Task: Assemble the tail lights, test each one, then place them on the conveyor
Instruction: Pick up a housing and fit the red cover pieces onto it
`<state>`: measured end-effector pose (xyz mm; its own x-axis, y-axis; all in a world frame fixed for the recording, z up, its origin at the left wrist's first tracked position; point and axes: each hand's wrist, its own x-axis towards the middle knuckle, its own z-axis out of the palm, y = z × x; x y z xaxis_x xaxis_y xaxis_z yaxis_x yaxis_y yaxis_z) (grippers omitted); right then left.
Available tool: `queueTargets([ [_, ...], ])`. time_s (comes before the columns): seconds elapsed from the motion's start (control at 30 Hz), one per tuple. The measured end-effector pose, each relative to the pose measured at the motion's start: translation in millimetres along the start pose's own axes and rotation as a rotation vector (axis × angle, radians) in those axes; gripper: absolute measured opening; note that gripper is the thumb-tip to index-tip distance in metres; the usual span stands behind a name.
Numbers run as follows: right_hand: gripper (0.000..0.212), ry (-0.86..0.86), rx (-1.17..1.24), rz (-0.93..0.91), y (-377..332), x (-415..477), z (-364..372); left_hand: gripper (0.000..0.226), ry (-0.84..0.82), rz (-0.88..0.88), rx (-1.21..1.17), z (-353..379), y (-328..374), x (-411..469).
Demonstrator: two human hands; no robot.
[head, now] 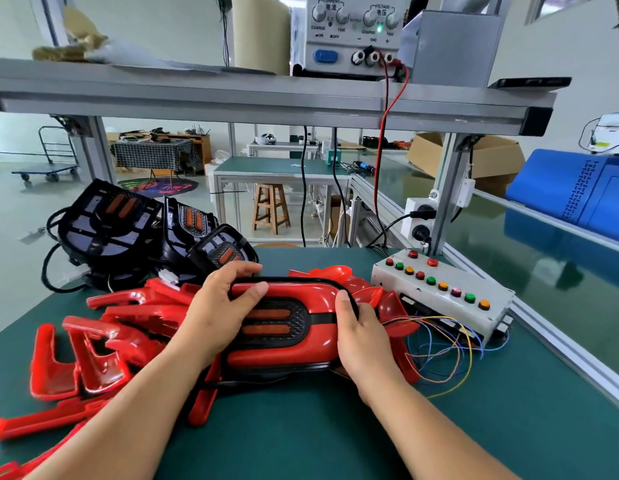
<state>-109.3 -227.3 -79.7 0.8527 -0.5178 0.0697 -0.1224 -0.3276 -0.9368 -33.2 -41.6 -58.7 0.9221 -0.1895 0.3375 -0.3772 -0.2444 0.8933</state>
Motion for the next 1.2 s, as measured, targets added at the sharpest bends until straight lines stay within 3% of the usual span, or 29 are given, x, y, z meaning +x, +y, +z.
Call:
queueTargets([
  [0.1,0.063,0.049,-0.094,-0.074,0,0,3,0.029,-0.009,-0.244,-0.406,3,2,-3],
  [0.27,0.055,0.092,-0.066,-0.135,0,2,-2,0.026,-0.086,-0.250,-0.557,9,14,-6],
  [0.37,0.060,0.132,0.007,-0.180,-2,3,-8,0.032,-0.056,-0.249,-0.637,8,22,-9],
  [0.5,0.060,0.143,0.052,-0.213,1,0,-8,0.030,-0.167,-0.311,-0.658,8,30,-19],
  [0.63,0.062,0.106,0.095,-0.197,3,0,-9,0.021,-0.162,-0.312,-0.650,10,31,-21],
  [0.8,0.065,0.106,0.084,-0.213,4,0,-11,0.011,-0.101,-0.300,-0.673,14,30,-24],
  [1.2,0.066,0.117,0.062,-0.197,2,0,-7,0.013,0.004,-0.292,-0.696,19,26,-24],
])
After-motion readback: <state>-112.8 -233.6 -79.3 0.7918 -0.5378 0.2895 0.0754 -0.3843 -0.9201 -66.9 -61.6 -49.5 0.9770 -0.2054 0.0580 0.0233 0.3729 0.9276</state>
